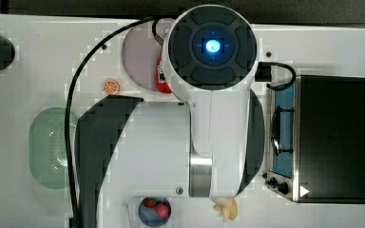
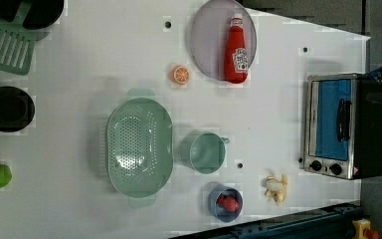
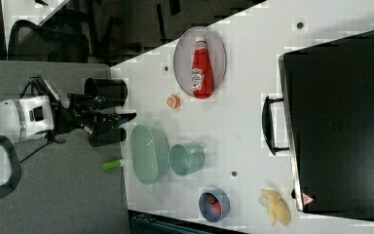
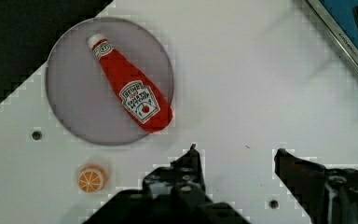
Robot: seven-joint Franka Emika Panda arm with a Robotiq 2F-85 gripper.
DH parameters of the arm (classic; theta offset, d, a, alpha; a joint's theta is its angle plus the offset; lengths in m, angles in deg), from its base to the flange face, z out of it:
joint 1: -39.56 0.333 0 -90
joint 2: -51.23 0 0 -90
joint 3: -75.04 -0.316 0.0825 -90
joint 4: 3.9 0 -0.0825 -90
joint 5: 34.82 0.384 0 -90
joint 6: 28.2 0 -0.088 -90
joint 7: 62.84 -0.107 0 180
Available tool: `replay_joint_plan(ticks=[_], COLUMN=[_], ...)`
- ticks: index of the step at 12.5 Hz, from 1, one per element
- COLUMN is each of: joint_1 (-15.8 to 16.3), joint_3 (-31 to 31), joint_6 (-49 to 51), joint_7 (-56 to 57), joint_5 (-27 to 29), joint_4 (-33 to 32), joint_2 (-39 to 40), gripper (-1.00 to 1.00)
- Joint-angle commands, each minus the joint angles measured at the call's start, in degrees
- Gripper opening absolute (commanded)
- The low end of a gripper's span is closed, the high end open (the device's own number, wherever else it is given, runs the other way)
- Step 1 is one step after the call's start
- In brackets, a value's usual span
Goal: Pick ketchup from plate and place it on table.
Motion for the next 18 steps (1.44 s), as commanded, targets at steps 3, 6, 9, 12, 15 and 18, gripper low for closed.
replay_joint_plan(ticks=[3,6,9,12,15,18], joint_1=[-6.0,-5.9,-5.64,-5.2,-5.03,-5.0], joint_3=[-2.36,-3.31,-5.01,-6.66,-7.97,-8.31], joint_6=[8.65,4.57,1.94,-0.63,-4.53,-8.03], joint_7=[-1.68,-1.36,-0.99,-0.69,5.03,14.89], joint_5=[1.7,1.7,1.7,1.7,1.7,1.61], joint_4=[-7.09,-7.02,-6.92,-6.64,-5.15,-2.22], joint_2=[-10.29,-7.62,-3.08,2.3,8.1,14.19], gripper=[1.0,1.0,1.0,1.0,1.0,1.0])
